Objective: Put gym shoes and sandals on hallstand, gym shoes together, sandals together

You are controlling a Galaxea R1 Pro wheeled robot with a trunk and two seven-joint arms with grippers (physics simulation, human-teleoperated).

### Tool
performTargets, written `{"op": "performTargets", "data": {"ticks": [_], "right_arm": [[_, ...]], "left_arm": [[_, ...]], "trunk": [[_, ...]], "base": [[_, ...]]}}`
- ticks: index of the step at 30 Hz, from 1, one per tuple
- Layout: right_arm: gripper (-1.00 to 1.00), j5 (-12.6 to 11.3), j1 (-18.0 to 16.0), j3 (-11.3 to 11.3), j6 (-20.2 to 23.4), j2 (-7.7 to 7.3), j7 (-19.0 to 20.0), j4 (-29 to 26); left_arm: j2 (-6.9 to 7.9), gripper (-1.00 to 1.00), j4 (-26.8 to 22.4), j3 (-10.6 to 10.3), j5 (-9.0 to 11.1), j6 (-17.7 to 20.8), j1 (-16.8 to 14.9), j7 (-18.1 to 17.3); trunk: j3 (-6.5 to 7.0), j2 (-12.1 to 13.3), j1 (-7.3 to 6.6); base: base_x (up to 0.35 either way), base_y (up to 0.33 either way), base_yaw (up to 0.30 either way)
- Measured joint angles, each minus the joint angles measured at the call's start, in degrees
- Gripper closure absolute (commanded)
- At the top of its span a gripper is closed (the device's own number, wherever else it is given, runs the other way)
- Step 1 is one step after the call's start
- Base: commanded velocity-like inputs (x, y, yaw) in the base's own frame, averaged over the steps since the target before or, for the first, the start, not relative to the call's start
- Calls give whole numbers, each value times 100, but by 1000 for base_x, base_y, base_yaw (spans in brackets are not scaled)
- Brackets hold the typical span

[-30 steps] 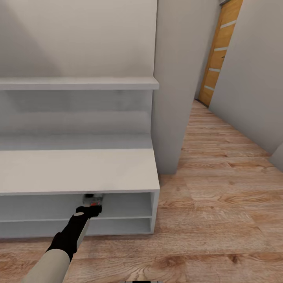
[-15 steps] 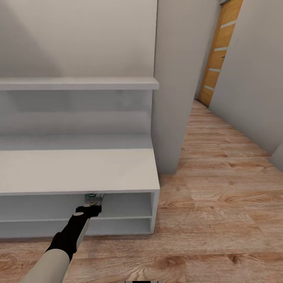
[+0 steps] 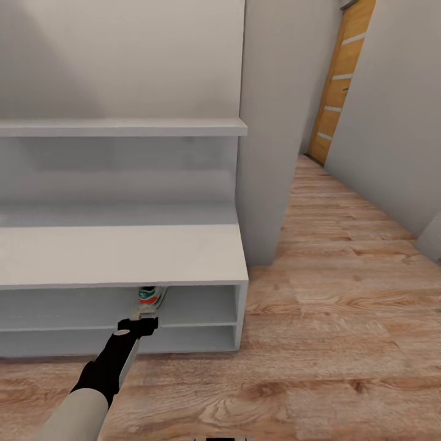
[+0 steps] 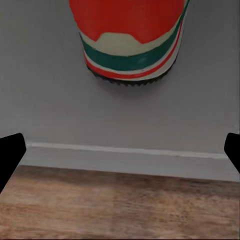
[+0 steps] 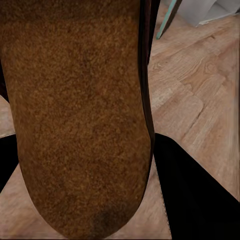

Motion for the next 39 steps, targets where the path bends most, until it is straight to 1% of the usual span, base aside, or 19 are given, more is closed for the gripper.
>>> {"op": "performTargets", "data": {"ticks": [15,17,20,21,22,24,25,26,27,28,29,30,31,32,34,35,37,38,39], "right_arm": [[100,0,0,1,-1,58,0,-6],[100,1,0,1,-1,66,0,-8],[100,0,1,0,0,69,-2,-9],[100,1,1,1,0,69,-3,-6],[100,0,1,1,0,70,-2,-2],[100,4,1,5,0,86,-1,1],[100,8,1,9,0,113,0,1],[100,14,1,11,-3,156,0,1],[100,16,0,11,-4,183,0,0],[100,17,0,10,-5,195,0,0],[100,22,0,11,-4,213,0,0],[100,31,0,11,-3,237,0,-1],[100,53,0,11,-1,250,0,-2],[100,66,0,10,-3,258,0,-3],[100,140,0,12,0,294,0,-4],[100,161,0,10,0,302,0,-4],[100,231,0,11,-1,326,0,-4],[100,299,0,12,-3,368,-1,-8],[100,371,1,10,-4,424,0,-22]], "left_arm": [[15,-100,-57,37,8,-24,41,-11],[65,-100,-57,45,19,-72,45,-34],[203,-100,-48,60,69,-132,68,-102],[259,-100,-45,60,83,-200,109,-180],[371,-100,-32,59,106,-566,362,-595],[439,-100,-22,60,108,-899,607,-989],[495,-100,-15,91,106,-1128,762,-1271],[598,-100,-1,190,127,-1473,991,-1671],[677,-100,3,302,173,-1692,1156,-1931],[712,-100,5,371,206,-1800,1234,-2061],[773,-100,10,523,275,-2002,1371,-2316],[854,-100,22,841,430,-2363,1621,-2895],[890,-100,24,1003,501,-2501,1759,-3225],[906,-100,26,1085,531,-2556,1820,-3390],[982,-100,32,1436,595,-2706,2021,-3904],[1008,-100,35,1535,606,-2742,2067,-3998],[1072,-100,60,1834,616,-2874,2172,-4169],[1109,-100,165,2082,613,-3040,2230,-4254],[1147,-100,458,2294,605,-3295,2267,-4305]], "trunk": [[0,0,0],[0,0,0],[0,0,0],[0,0,0],[-1,0,0],[0,0,0],[-1,0,0],[-1,0,-1],[-1,0,-1],[-1,0,-1],[-1,0,-1],[-1,0,-2],[-1,0,-2],[0,0,-2],[-1,0,-3],[0,0,-3],[0,0,-3],[-1,0,-3],[-1,0,-3]], "base": [[-280,212,0],[-275,222,0],[-275,222,0],[-275,219,0],[-271,214,0],[-259,208,0],[-241,197,0],[-235,190,0],[-231,185,0],[-220,172,0],[-163,120,0],[-109,77,0],[-87,61,0],[-56,39,0],[-32,23,0],[-18,13,0],[-11,8,0],[-3,2,0],[-2,1,0]]}}
